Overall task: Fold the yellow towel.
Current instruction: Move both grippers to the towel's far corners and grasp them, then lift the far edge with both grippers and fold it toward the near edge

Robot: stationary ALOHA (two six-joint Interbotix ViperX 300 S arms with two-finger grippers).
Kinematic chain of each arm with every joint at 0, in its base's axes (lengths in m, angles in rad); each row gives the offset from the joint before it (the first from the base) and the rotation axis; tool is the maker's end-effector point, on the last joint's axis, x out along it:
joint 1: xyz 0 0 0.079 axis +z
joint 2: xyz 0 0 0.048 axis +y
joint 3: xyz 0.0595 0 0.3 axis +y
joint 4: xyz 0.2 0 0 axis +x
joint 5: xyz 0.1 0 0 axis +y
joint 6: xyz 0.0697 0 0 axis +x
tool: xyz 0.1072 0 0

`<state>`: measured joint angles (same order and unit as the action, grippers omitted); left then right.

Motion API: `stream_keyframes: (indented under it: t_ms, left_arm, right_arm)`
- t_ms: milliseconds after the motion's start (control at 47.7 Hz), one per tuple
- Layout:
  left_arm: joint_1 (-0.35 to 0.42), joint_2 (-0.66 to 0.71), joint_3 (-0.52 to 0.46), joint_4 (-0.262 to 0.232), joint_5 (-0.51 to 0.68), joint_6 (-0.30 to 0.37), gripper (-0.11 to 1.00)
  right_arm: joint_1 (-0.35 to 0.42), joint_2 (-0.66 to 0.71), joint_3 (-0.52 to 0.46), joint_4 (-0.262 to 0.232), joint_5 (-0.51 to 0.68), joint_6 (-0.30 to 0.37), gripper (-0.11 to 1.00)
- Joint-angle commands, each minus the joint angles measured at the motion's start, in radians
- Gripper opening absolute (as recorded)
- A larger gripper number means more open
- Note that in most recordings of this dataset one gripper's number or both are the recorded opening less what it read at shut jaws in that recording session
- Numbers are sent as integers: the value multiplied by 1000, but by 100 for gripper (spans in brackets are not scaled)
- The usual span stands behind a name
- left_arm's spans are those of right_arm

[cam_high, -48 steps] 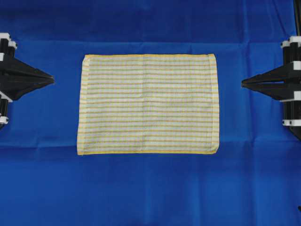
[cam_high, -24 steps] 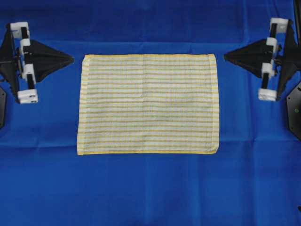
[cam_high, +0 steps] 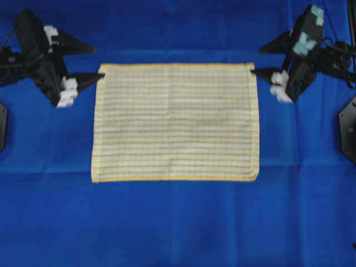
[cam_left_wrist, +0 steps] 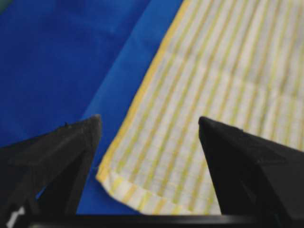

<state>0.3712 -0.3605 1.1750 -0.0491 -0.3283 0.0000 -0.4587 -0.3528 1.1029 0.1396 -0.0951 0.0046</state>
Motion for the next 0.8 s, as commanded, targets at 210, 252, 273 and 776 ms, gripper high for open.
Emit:
stream_keyframes:
  t_ms: [210,252,273,776]
  left_arm:
    - [57,196,-14,-5,-127,-2,76]
    - [66,216,-14,-5,-138,-2,76]
    - [74,232,-14,-3,-146,-2,75]
    - [100,380,-18,-5,-161,-15,37]
  right_arm:
    - [-57,167,-25,3,-109,2,65]
    - [-63,186,-25,6,-118,2,64]
    - [-66,193,-25,9,-124,2,65]
    - [-78,308,-20,46,-179,0,46]
